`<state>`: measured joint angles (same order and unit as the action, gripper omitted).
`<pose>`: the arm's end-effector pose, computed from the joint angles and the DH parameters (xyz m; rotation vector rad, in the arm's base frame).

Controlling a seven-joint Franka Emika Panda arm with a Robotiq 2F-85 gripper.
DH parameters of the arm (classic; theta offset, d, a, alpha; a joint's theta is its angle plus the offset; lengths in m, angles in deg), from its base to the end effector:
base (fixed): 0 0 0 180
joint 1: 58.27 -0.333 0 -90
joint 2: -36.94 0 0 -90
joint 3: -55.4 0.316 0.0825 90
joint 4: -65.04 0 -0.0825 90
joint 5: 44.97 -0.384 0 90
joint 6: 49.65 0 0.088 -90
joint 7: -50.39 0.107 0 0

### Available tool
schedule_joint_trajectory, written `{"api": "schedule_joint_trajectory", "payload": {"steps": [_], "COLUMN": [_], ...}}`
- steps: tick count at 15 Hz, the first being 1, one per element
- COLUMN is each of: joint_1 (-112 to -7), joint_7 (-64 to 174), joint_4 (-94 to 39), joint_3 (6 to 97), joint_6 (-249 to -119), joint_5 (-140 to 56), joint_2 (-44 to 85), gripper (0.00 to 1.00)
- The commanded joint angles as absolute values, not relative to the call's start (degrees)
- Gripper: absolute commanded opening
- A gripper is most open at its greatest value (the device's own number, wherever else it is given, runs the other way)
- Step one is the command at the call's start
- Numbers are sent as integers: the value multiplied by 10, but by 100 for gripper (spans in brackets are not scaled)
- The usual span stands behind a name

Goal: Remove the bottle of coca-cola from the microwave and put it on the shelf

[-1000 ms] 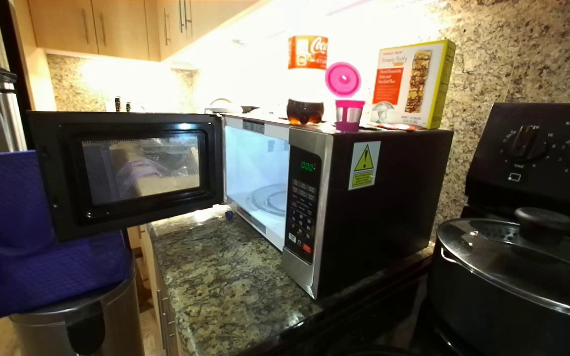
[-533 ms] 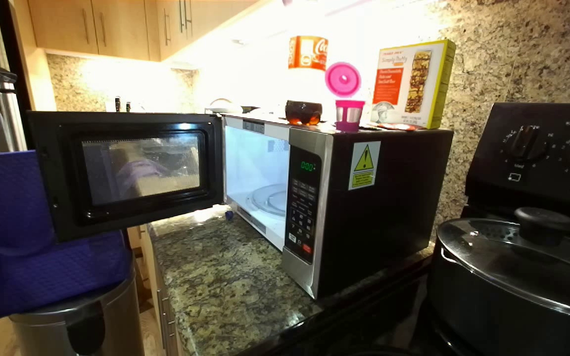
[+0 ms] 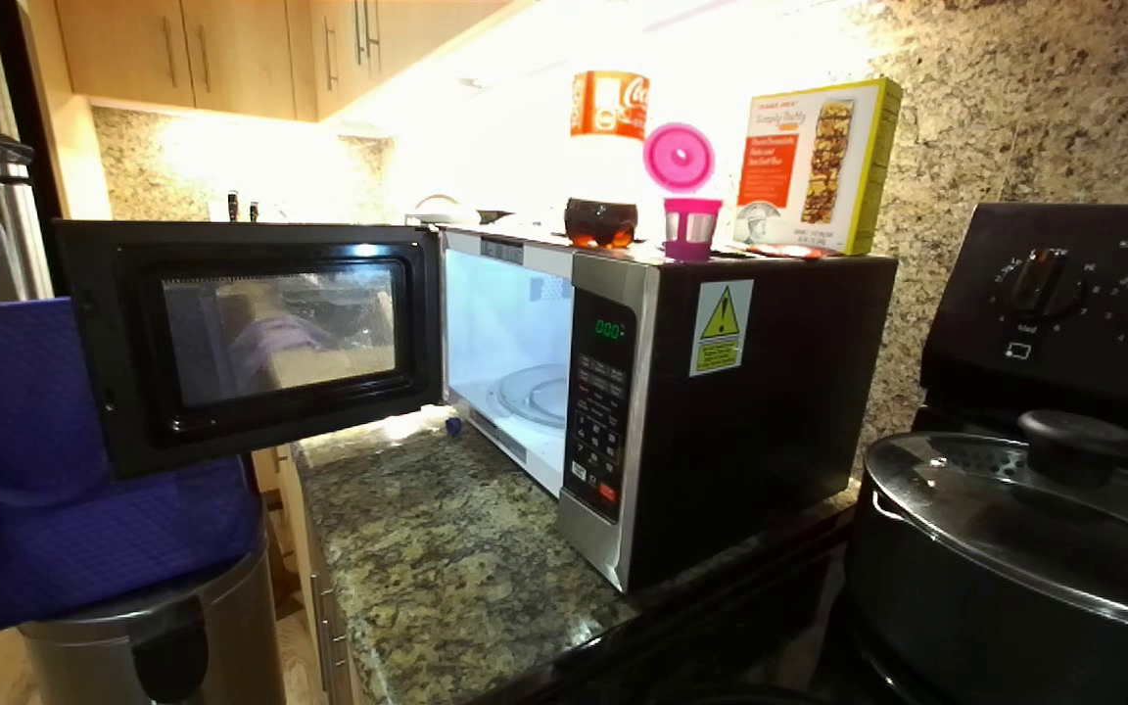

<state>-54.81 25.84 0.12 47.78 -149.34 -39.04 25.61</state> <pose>0.6078 -0.1163 0.7365 2.8287 0.3400 0.5086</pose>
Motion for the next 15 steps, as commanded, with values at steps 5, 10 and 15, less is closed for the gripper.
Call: {"api": "schedule_joint_trajectory", "payload": {"steps": [5,10,15], "joint_1": [-532,-529,-526], "joint_7": [33,-44,-55], "joint_4": [96,133,156], "joint_3": [486,485,481], "joint_6": [-1464,-1455,-1442], "joint_5": [-420,-452,-452], "joint_2": [195,161,146], "gripper": [100,100,53]}}
